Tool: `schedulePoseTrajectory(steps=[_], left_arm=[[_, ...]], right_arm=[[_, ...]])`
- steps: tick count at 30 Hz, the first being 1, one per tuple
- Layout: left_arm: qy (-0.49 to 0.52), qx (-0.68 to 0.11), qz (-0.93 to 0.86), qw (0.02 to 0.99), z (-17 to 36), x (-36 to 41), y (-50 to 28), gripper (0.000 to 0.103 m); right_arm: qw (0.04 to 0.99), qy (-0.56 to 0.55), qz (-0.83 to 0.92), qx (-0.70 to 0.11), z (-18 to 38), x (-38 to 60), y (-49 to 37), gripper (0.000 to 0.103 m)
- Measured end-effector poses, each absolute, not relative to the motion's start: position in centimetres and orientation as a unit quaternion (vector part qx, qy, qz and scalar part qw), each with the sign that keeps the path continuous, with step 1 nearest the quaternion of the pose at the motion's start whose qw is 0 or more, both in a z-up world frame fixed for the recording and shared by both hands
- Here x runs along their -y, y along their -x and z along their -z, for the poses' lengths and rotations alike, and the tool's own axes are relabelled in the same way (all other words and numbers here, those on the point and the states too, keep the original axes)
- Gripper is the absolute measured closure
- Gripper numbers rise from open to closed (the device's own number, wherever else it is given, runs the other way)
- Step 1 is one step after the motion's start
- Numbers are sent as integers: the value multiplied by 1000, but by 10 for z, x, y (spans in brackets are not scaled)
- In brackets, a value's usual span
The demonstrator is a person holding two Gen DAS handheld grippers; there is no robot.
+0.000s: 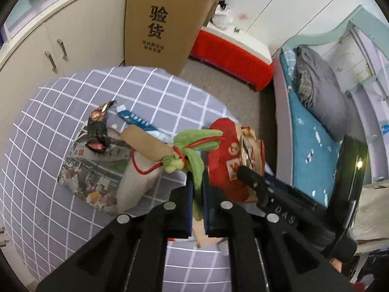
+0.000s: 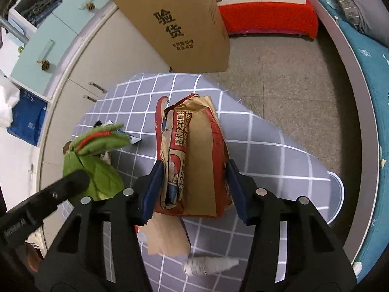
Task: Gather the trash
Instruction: 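Carry the green toy and red paper bag with both tools over the bucket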
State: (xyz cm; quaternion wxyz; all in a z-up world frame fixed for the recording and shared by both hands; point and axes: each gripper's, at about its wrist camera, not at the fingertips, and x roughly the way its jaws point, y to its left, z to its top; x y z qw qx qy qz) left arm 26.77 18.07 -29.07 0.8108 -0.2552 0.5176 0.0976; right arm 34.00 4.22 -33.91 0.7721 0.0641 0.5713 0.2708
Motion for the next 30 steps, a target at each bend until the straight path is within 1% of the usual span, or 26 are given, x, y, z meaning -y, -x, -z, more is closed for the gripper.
schedulePoseTrajectory(steps=[6, 14, 23, 30], left_arm=[[243, -494, -74, 831, 260, -145, -267, 97], [218, -472, -27, 853, 219, -69, -267, 97], [187, -477, 41, 858, 196, 29, -276, 97], [145, -482, 90, 859, 195, 99, -281, 97]], right_arm=[[791, -87, -262, -545, 307, 2, -330, 51], [818, -123, -234, -511, 270, 81, -311, 51], [848, -161, -175, -474, 239, 196, -281, 51], [863, -188, -126, -452, 229, 276, -254, 51]])
